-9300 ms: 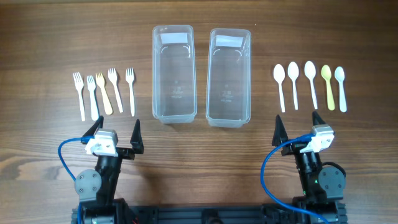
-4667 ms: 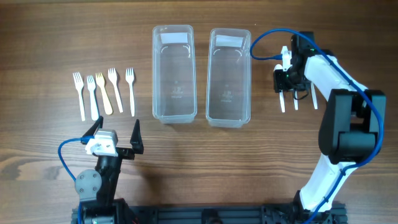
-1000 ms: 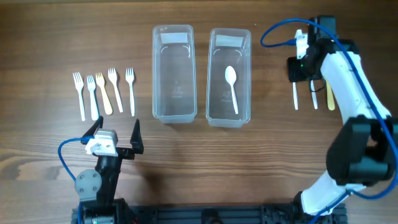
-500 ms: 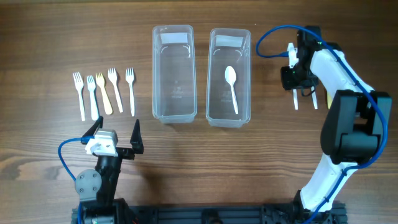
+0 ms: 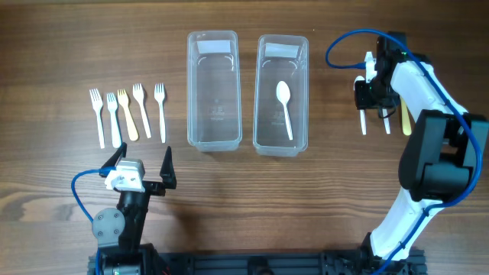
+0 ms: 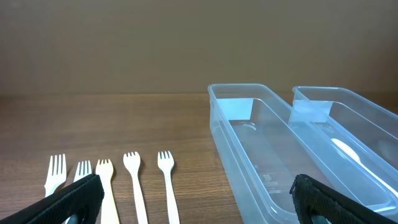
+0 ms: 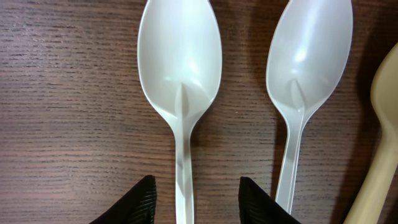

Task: Pack container
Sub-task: 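Return the right gripper and grasp the next white spoon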

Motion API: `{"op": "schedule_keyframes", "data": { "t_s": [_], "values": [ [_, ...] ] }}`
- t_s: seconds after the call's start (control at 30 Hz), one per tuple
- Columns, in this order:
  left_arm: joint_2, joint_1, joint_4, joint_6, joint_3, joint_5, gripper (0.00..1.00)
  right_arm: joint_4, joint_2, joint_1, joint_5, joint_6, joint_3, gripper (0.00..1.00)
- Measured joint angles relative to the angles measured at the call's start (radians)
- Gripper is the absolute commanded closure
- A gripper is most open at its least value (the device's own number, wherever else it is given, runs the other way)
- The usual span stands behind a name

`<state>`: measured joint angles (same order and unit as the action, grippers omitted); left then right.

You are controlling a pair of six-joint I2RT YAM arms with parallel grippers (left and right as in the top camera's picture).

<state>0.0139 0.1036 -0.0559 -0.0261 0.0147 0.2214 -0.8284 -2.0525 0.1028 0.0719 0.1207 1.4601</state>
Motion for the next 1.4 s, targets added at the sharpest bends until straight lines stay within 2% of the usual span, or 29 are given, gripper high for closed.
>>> {"op": "schedule_keyframes", "data": {
  "t_s": [0.47, 0.67, 0.7, 0.73, 0.8, 0.83, 1.13, 1.4],
  "values": [
    [0.000, 0.000, 0.000, 0.000, 0.000, 0.000, 0.00, 0.023, -0.029, 0.000, -0.010, 0.016, -0.001, 0.57],
    [0.000, 0.000, 0.000, 0.000, 0.000, 0.000, 0.00, 0.090, -0.031, 0.000, -0.035, 0.023, -0.040, 0.57],
    [0.000, 0.000, 0.000, 0.000, 0.000, 0.000, 0.00, 0.102, -0.031, 0.000, -0.037, 0.025, -0.046, 0.58],
    [0.000, 0.000, 0.000, 0.000, 0.000, 0.000, 0.00, 0.106, -0.031, 0.000, -0.040, 0.027, -0.047, 0.64],
    [0.000, 0.000, 0.000, 0.000, 0.000, 0.000, 0.00, 0.116, -0.030, 0.000, -0.048, 0.027, -0.052, 0.90],
    [0.000, 0.000, 0.000, 0.000, 0.000, 0.000, 0.00, 0.118, -0.029, 0.000, -0.050, 0.034, -0.053, 0.96],
    [0.000, 0.000, 0.000, 0.000, 0.000, 0.000, 0.00, 0.123, -0.027, -0.003, -0.057, 0.034, -0.056, 0.96],
    [0.000, 0.000, 0.000, 0.000, 0.000, 0.000, 0.00, 0.004, 0.037, -0.027, -0.057, 0.005, -0.016, 0.96]
  ]
}}
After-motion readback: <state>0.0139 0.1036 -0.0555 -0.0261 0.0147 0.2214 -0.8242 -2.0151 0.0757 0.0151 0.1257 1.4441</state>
